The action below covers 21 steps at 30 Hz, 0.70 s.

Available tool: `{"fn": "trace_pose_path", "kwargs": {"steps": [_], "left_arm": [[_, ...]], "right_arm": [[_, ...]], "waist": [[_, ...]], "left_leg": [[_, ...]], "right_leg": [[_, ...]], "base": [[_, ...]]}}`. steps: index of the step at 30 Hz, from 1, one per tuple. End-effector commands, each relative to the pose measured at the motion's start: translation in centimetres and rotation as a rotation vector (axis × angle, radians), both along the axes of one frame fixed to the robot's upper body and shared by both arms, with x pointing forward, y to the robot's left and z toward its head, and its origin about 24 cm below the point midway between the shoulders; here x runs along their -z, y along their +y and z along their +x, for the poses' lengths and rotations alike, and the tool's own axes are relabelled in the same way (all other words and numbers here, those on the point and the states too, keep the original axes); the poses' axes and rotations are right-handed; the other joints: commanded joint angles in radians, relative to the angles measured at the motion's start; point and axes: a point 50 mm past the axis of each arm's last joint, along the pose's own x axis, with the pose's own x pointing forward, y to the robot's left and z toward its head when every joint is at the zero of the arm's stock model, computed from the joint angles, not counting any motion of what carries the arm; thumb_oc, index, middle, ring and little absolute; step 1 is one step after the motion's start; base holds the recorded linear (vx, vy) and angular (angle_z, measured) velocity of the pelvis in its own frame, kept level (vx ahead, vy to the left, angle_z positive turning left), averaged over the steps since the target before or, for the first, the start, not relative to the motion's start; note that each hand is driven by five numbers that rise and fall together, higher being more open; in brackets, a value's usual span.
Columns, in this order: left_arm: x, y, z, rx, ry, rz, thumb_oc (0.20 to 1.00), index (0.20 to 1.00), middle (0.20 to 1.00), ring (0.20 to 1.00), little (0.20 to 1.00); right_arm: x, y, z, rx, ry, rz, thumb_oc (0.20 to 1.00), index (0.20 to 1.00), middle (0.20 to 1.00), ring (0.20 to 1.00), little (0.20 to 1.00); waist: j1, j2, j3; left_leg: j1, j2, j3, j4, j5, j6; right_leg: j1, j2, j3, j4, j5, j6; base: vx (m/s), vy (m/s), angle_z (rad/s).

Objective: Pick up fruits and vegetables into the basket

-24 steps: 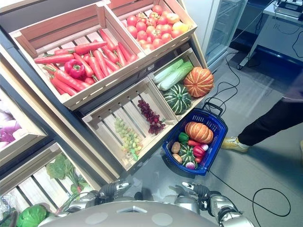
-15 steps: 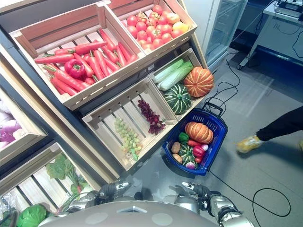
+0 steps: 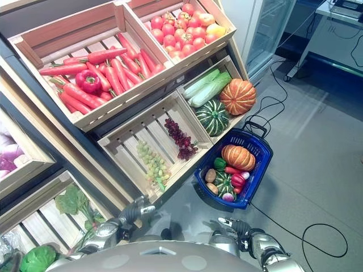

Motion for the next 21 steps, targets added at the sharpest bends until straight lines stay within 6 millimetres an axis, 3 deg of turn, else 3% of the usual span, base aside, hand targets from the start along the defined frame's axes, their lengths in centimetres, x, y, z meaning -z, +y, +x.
{"fn": "trace_pose_path", "kwargs": {"steps": [1,6,10,12,13,15,21], "left_arm": [[-4.8,-0.4,6.3,0.123,-0.376,0.213,1.0,1.0,1.0,1.0,1.0],[-6.4,-0.9,5.6,0.229,-0.714,0.566,1.0,1.0,1.0,1.0,1.0],[-8.9,-1.0,6.8,0.241,-0.897,0.716,1.0,1.0,1.0,1.0,1.0],[-11.4,-0.6,8.1,0.238,-1.013,0.806,1.0,1.0,1.0,1.0,1.0],[-13.5,-0.4,9.0,0.257,-1.119,0.898,1.0,1.0,1.0,1.0,1.0],[-15.2,-0.3,9.7,0.268,-1.195,0.973,1.0,1.0,1.0,1.0,1.0],[-23.2,2.1,13.1,0.312,-1.415,1.377,1.0,1.0,1.0,1.0,1.0]], "right_arm": [[-1.5,-0.8,3.7,0.014,-0.173,-0.019,1.0,1.0,1.0,1.0,1.0],[-2.8,-1.4,5.5,0.033,-0.364,-0.03,1.0,1.0,1.0,1.0,1.0],[-4.7,-1.0,7.8,0.016,-0.518,-0.048,1.0,1.0,1.0,1.0,1.0],[-6.7,-0.7,9.6,-0.01,-0.637,-0.065,1.0,1.0,1.0,1.0,1.0],[-8.5,-0.6,10.9,-0.028,-0.734,-0.076,1.0,1.0,1.0,1.0,1.0],[-9.8,-0.5,11.7,-0.045,-0.805,-0.088,1.0,1.0,1.0,1.0,1.0],[-14.9,-1.0,14.1,-0.065,-1.049,-0.127,1.0,1.0,1.0,1.0,1.0]], "waist": [[-0.003,-0.009,0.056],[-0.007,-0.001,0.078],[-0.022,0.017,0.116],[-0.037,0.034,0.157],[-0.048,0.046,0.194],[-0.057,0.056,0.222],[-0.108,0.094,0.329]], "left_leg": [[-0.002,-0.077,0.053,0.047,-0.13,0.061],[-0.032,-0.073,0.061,0.07,-0.132,0.066],[-0.068,-0.074,0.059,0.1,-0.136,0.063],[-0.114,-0.075,0.057,0.137,-0.136,0.06],[-0.166,-0.076,0.054,0.182,-0.14,0.059],[-0.207,-0.075,0.055,0.215,-0.141,0.057],[-0.386,-0.083,0.071,0.334,-0.128,0.039]], "right_leg": [[-0.046,0.006,0.046,0.1,-0.075,0.03],[-0.082,-0.003,0.038,0.128,-0.082,0.023],[-0.135,-0.018,0.034,0.182,-0.096,0.016],[-0.196,-0.03,0.034,0.246,-0.115,0.008],[-0.259,-0.039,0.039,0.308,-0.133,0.0],[-0.307,-0.045,0.044,0.359,-0.147,-0.003],[-0.498,-0.064,0.076,0.498,-0.174,-0.017]], "base": [[0.03,-0.014,0.0],[0.04,-0.028,0.01],[0.0,0.009,0.0],[-0.09,0.055,-0.02],[-0.13,0.059,-0.02],[-0.11,0.031,0.01],[-0.06,0.017,-0.09]]}}
